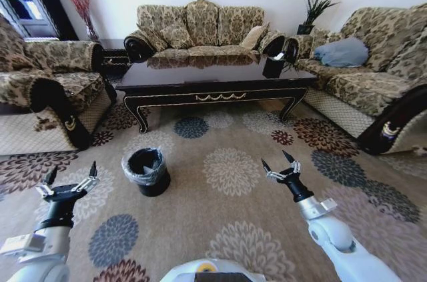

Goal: Move to the front of the table and pick up the trash from the floor, then place it into the trash bin.

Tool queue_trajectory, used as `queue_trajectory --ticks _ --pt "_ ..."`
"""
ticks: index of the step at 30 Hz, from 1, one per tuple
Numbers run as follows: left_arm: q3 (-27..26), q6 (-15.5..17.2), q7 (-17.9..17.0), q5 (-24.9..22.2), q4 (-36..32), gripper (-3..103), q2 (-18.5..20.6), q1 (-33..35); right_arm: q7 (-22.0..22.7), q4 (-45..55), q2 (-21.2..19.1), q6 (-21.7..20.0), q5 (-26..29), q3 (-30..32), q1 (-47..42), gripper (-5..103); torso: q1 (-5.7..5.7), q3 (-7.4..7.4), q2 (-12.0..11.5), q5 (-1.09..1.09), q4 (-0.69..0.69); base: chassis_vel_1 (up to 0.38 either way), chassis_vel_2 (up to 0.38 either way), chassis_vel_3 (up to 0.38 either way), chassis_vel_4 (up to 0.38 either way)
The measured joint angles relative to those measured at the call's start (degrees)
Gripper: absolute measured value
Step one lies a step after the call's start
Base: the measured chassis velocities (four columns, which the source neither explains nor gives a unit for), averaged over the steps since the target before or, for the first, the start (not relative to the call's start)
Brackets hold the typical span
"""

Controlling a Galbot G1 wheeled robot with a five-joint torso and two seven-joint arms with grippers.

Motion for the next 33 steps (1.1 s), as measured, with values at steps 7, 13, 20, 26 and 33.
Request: queue_trajectory --ticks 7,13,20,26,33 --pt "0.7 0.3 -0.1 0.4 -0.1 100 -0.5 0.2 -0.3 -0.2 0.0 0.4 0.0 0.1 -0.3 100 0.00 0.00 0.0 -0.02 0.01 0.179 -0.178 -0.169 0.182" --pt "1.5 0.3 -0.1 1.2 -0.4 100 -1.1 0.5 -0.9 -0.4 0.2 1.2 0.1 0.5 -0.8 100 0.00 -0.01 0.0 0.00 -0.01 0.191 -0.187 -0.182 0.186" --pt "1.4 0.3 -0.2 1.3 -0.7 100 -1.4 0.9 -1.6 -0.3 0.2 1.7 0.2 1.1 -1.7 100 0.00 0.00 0.0 -0.02 0.00 0.200 -0.197 -0.198 0.201" --pt "1.5 -0.1 -0.2 1.8 -0.9 100 -1.8 1.3 -1.7 0.0 0.3 1.9 0.2 1.2 -2.1 100 0.00 -0.01 0.0 -0.02 0.01 0.205 -0.198 -0.203 0.197" --pt "1.5 -0.5 -0.2 2.1 -1.0 100 -2.2 1.5 -1.9 0.0 0.4 2.2 0.1 1.4 -2.5 100 0.00 -0.01 0.0 -0.03 -0.01 0.162 -0.185 -0.180 0.176"
